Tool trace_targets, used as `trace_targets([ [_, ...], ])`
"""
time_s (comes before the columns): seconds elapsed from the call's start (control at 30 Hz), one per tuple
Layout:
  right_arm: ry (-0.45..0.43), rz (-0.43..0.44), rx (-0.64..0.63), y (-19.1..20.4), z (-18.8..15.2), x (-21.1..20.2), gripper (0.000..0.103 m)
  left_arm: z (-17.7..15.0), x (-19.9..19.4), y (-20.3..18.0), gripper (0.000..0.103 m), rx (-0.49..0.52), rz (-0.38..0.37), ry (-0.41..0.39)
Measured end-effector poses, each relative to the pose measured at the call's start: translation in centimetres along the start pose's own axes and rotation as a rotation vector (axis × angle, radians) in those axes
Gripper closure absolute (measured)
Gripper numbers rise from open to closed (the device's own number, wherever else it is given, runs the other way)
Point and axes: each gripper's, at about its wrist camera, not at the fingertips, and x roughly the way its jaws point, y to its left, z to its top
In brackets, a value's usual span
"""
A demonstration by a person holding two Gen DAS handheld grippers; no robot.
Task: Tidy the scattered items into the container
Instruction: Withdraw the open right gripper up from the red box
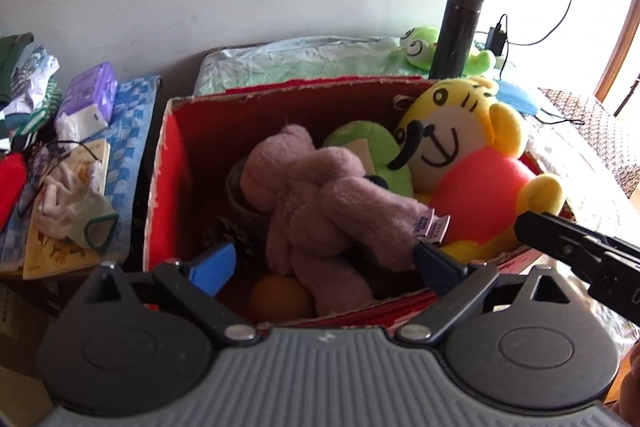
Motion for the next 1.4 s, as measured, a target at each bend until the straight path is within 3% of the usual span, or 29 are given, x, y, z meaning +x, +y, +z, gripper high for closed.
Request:
trace_targets([
  [0.33,-0.012,0.000,0.032,-0.2,-0.2,0.0,0.076,-0.5,-0.5,0.6,0.001,-0.084,0.049,0.014],
  [0.5,-0.019,-0.033,-0.028,0.8,-0.5,0.3,0.075,-0.7,-0.6,0.8,0.001,-0.108,0.050,0.014],
  [0.8,-0.019,-0.051,-0.047,1.4,-0.6,0.7,0.066,-0.7,-0.1,0.8,0.001,-0.117,0.058,0.021],
  [0.93,-0.030,-0.052,-0.098,2.4,-1.1,0.9,0.051,-0.8,0.0,0.7,0.001,-0.114,0.070,0.016],
  [1.4,-0.044,-0.067,-0.071,2.5,-1.2,1.4,0.050,-0.5,0.6,1.4,0.001,-0.125,0.038,0.050],
])
